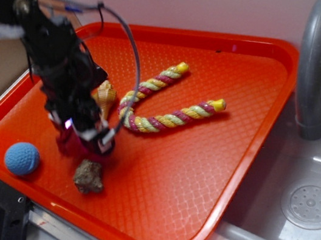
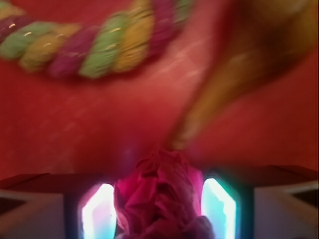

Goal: Grab the red paper.

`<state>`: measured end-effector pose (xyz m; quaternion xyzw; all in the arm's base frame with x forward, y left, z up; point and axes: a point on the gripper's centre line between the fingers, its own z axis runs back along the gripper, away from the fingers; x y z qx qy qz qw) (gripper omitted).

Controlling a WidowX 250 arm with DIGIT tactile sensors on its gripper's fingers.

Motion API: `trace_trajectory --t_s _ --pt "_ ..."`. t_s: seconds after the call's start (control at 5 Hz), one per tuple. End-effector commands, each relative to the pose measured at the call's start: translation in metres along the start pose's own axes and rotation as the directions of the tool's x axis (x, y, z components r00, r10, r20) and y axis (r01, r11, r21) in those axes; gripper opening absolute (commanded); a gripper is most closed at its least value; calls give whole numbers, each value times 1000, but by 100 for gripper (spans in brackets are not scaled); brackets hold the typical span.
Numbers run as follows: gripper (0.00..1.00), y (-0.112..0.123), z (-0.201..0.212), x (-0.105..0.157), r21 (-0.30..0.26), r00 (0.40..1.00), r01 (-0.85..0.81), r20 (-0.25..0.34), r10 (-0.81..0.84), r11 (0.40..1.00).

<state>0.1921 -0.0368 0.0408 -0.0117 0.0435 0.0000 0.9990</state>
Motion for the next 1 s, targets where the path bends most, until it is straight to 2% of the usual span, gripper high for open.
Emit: trace_trajectory --t_s 0.0,0.2,0.4,0.6,0.8 --pt "0 -9 94 30 -22 981 136 143 -132 990" --pt "0 -21 136 25 -47 969 166 192 -154 985" --pt "0 -30 159 17 -107 966 175 210 -150 979" --pt "0 -29 172 10 -118 960 137 261 -103 984" --pt "100 -29 172 10 -118 960 137 261 -103 984"
